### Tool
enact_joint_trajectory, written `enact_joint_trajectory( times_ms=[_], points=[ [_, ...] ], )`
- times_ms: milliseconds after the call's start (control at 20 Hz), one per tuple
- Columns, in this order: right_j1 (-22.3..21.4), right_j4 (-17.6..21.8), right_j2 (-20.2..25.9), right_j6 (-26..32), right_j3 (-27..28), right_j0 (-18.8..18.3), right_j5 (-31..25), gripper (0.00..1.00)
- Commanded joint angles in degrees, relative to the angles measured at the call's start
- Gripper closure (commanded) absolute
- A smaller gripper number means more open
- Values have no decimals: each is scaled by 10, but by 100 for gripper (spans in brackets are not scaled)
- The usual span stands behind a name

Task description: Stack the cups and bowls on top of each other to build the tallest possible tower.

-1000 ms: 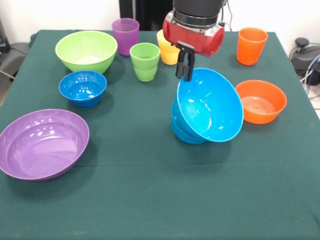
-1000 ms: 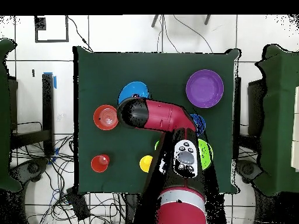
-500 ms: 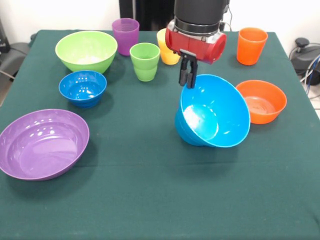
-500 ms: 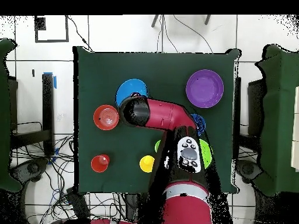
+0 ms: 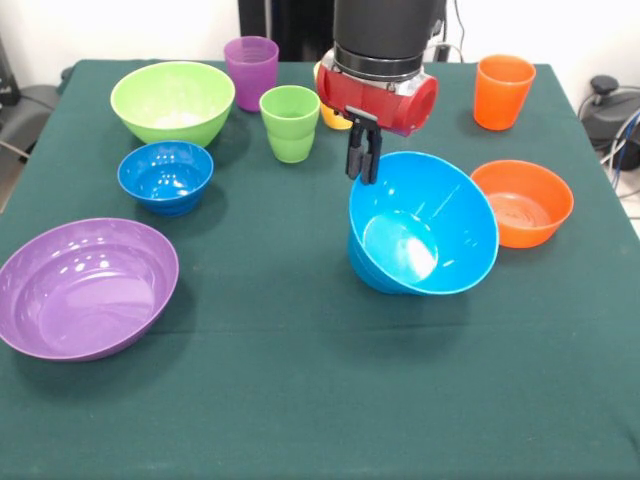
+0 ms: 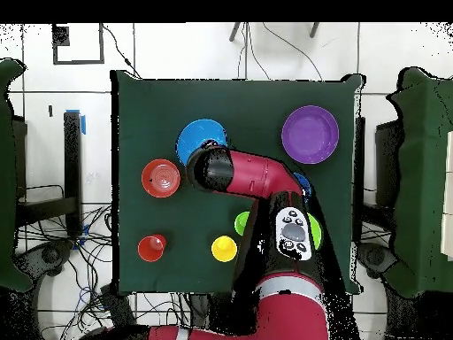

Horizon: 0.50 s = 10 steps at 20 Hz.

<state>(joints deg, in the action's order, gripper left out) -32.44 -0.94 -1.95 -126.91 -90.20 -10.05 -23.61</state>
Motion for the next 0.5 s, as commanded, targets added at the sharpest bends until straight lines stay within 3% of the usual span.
enact_joint_trajectory(
  times_ms=[50,500],
  points=[
    [15,54,50,28,6,2,22,100],
    [7,69,57,29,-14,-9,25,100]
  ],
)
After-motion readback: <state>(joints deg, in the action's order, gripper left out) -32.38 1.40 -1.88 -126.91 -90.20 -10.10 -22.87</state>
